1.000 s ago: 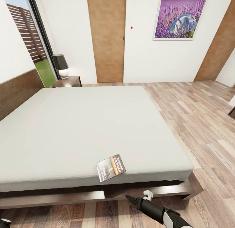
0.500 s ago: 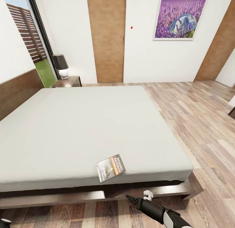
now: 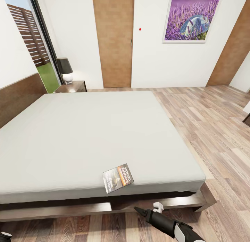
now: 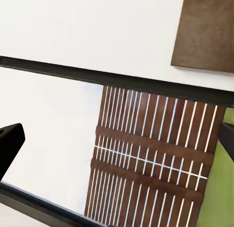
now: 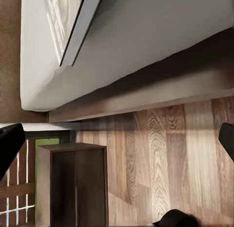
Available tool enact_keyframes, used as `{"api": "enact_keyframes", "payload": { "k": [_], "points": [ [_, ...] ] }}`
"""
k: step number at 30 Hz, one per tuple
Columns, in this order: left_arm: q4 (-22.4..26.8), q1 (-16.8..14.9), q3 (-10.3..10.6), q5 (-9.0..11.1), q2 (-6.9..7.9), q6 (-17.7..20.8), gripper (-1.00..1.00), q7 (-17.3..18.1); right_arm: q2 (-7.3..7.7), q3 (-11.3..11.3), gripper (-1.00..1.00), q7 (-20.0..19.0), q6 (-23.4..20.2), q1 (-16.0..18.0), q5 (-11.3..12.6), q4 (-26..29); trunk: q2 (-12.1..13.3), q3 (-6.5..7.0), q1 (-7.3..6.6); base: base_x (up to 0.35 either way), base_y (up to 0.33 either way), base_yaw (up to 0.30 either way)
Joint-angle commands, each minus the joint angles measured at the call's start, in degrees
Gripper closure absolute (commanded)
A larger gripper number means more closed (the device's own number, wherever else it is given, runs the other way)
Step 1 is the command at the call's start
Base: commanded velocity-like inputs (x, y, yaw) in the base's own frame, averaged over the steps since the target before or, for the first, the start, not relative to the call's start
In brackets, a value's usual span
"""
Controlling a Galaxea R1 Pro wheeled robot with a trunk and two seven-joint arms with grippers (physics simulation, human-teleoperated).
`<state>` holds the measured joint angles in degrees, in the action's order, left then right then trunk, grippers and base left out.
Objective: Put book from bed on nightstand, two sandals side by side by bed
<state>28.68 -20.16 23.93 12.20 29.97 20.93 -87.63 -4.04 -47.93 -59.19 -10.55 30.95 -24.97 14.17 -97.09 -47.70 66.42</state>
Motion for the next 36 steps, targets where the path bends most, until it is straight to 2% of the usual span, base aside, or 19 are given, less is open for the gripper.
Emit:
{"api": "enact_keyframes", "payload": {
  "k": [1,8,22,36],
  "points": [
    [0.06,-0.05,0.49,0.60,0.09,0.62,-1.00,-0.35,0.02,-0.54,-1.00,-0.35,-1.18,0.04,-0.29,0.16,-0.03,-0.05,0.00,0.000,0.000,0.000],
    [0.06,-0.05,0.50,0.57,0.09,0.79,-1.00,-0.29,0.26,-0.87,-1.00,-0.48,-4.64,0.08,-0.02,0.19,-0.03,-0.05,0.00,0.000,0.000,0.000],
    [0.06,-0.05,0.53,0.55,0.09,0.86,-1.00,-0.35,0.34,-1.13,-1.00,-1.48,-7.78,0.39,0.12,-0.11,-0.03,-0.05,0.00,0.000,0.000,0.000],
    [0.06,-0.05,0.59,0.63,0.09,0.94,-1.00,-0.37,0.17,-0.89,-1.00,-3.92,-8.51,1.33,-0.02,0.33,-0.03,-0.05,0.00,0.000,0.000,0.000]
  ]
}}
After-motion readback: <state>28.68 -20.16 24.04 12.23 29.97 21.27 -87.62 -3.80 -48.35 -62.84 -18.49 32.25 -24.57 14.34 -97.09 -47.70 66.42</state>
